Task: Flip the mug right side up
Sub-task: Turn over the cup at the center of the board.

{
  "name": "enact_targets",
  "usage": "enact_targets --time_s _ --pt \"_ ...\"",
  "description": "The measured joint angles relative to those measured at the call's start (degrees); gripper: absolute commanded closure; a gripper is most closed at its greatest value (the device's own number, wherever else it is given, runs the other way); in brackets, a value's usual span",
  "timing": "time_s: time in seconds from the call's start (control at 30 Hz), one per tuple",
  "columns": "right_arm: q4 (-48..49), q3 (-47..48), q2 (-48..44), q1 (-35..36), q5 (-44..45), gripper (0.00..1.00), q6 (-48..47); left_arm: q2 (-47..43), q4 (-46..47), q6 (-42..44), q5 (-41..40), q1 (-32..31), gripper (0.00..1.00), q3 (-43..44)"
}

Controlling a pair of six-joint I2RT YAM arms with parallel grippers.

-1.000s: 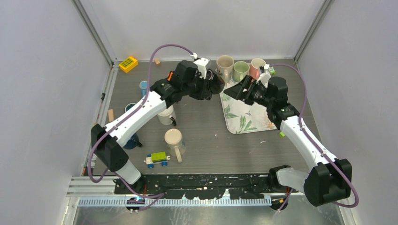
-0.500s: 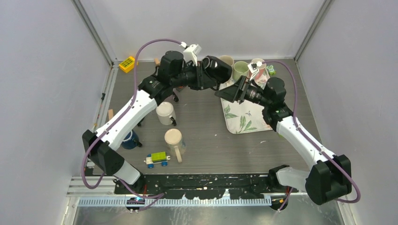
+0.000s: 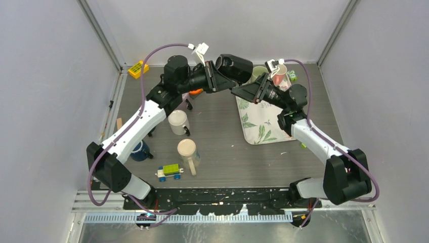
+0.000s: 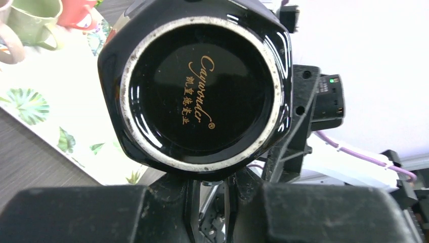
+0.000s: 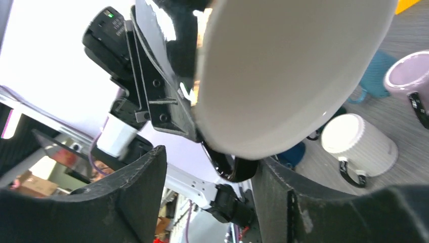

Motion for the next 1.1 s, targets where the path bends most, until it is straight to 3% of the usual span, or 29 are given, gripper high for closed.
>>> enact_targets --time_s 0.27,0.67,0.87,0.93,1.1 --pt "13.4 0.0 5.5 0.0 -0.8 0.54 11.5 -0.1 8.7 -5.4 4.9 1.2 1.0 -3.5" --pt "17.5 0.3 5.8 0.0 -2.1 0.76 14.9 -0.1 19.5 -10.9 11.5 2.3 1.0 -6.7" --pt "16.5 0.3 5.8 0.0 -2.4 0.78 14.1 0.4 21.9 -11.9 13.2 2.7 1.0 -7.7" --pt "14.6 0.4 5.4 0.1 -2.4 0.71 12.6 0.5 21.9 -11.8 13.2 2.8 1.0 -8.0" --pt "3.1 0.7 1.7 0.1 -1.8 0.69 4.7 0.7 22.0 -11.2 13.7 2.9 1.0 -9.0"
